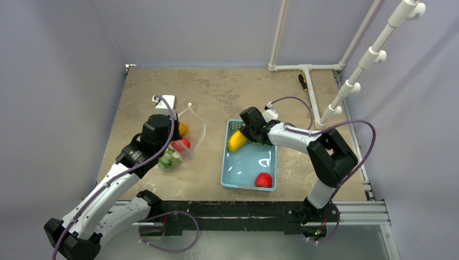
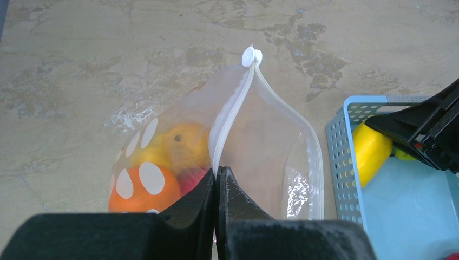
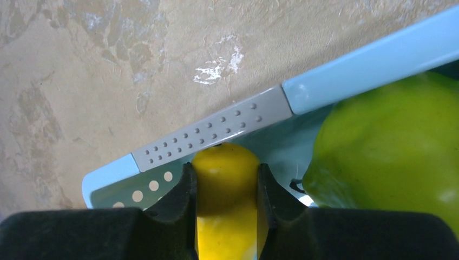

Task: Place the food in the zip-top bag and seal the zipper
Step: Pick up the fake fruit from the bin.

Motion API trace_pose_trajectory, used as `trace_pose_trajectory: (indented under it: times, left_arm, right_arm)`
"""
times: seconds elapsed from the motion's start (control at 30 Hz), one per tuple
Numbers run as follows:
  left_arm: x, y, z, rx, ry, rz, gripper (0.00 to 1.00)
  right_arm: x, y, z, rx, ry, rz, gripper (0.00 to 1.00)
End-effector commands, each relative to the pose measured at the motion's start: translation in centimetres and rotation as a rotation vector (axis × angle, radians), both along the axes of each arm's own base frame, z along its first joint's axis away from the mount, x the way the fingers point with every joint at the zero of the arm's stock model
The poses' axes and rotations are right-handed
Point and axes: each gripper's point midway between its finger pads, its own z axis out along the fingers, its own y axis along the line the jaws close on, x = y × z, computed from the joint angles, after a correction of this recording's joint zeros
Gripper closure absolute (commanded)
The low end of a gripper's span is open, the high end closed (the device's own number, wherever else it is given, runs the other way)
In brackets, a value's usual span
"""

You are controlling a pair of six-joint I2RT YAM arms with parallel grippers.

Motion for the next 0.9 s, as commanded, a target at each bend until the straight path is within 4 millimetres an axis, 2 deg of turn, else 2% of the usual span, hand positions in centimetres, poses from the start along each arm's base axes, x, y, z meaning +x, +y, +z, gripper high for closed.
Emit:
trace_pose_trajectory:
  times: [0.0,0.07,0.27,0.43,0.67,0.87]
  left_arm:
    - [0.4,-0.3,0.6,-0.001,-0.032,-0.012,1.00]
    - [0.4,-0.3,0.6,0.000,-0.030,-0.011,1.00]
    - [0.4,-0.3,0.6,0.000,-0.032,-0.010,1.00]
    - [0.4,-0.3,0.7,-0.002,-0.034,-0.010,1.00]
    - [0.4,-0.3,0.7,-0.002,-0.034,-0.011,1.00]
    - [0.4,-0.3,0.7,-0.002,-0.034,-0.013,1.00]
  right_arm:
    - [0.7,-0.1,2.4,0.022,-0.070,0.006,0.93]
    - [0.6,-0.2,2.9,0.021,-0.078,0.008,1.00]
    - [0.4,-1.1,4.9,0.000,-0.118,0.015,1.00]
    - [0.6,-2.6,7.2,-0.063,-0.176,0.010,1.00]
    - [0.8,-2.4,12.9,-0.056,-0.320,0.093,1.00]
    - [0.3,-0.4,19.4,0.028,-0.490,0.221,1.00]
